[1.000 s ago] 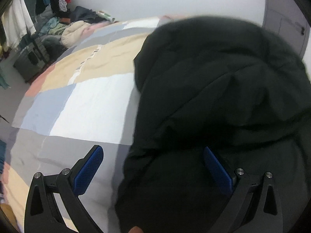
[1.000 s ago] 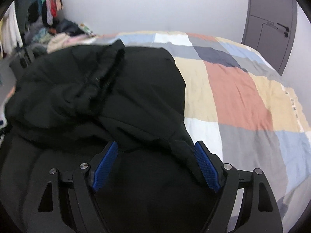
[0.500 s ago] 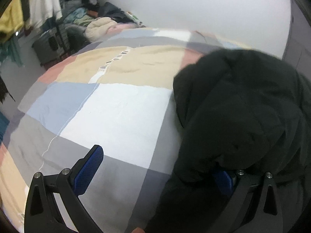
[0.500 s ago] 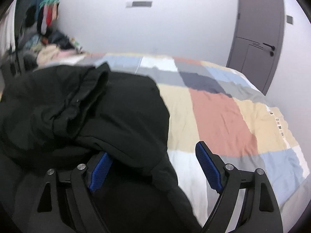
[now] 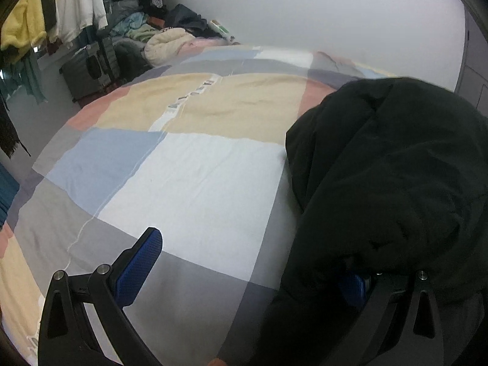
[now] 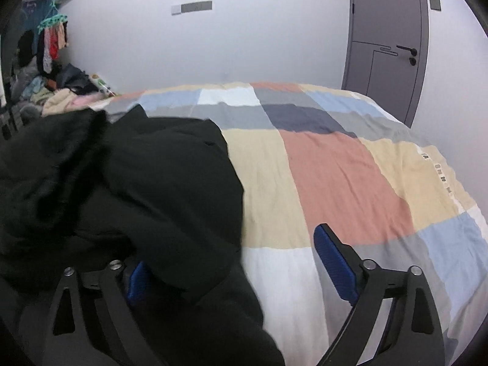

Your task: Fold large clothes

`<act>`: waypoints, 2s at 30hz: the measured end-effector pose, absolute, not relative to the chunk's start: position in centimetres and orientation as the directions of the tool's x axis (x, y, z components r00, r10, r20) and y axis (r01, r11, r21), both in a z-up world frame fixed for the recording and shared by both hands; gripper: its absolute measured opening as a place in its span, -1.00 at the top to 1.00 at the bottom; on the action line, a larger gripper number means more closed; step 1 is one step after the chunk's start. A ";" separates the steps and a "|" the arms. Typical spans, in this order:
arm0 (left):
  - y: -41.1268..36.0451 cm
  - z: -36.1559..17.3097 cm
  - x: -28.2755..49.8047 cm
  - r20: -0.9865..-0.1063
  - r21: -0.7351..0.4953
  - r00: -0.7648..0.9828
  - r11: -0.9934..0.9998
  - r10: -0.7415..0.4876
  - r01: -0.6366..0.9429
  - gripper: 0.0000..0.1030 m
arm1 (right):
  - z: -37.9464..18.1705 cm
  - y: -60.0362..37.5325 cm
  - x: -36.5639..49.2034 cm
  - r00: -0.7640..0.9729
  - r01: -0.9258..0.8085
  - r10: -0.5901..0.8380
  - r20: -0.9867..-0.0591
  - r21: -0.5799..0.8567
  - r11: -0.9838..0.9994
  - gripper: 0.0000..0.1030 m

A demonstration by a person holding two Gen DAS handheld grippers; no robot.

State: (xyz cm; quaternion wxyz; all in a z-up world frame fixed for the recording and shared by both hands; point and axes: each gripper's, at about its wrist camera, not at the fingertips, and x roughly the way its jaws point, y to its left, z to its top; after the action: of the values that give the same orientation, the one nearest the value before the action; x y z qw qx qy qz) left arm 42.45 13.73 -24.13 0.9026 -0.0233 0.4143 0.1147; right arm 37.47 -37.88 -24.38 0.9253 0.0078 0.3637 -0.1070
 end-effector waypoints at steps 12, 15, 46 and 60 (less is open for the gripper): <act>12.6 -21.6 39.6 -0.750 -0.007 0.645 0.973 0.148 -0.232 -0.99 | -21.8 -35.7 34.2 0.720 0.111 -0.117 -0.684 -0.053 0.992 -0.83; 11.7 -19.5 38.3 -0.737 -0.036 0.665 0.976 0.121 -0.217 -0.99 | -19.1 -34.2 32.4 0.756 0.079 -0.074 -0.651 -0.022 0.997 -0.83; 6.0 3.0 10.5 -0.473 -0.152 0.873 0.987 -0.117 0.050 -0.99 | 4.6 -28.8 8.8 0.940 -0.088 0.094 -0.329 0.034 0.996 -0.93; 19.3 -0.2 6.7 -0.536 -0.334 0.815 0.942 -0.222 0.037 -0.99 | 3.5 -36.7 4.2 0.894 -0.073 0.140 -0.425 0.171 0.983 -0.93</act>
State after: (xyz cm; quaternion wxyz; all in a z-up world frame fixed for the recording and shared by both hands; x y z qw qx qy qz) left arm 6.68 19.25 -0.15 0.9397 -0.1561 0.2964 -0.0687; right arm 4.21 -36.75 3.50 0.9703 0.0754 0.2231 0.0547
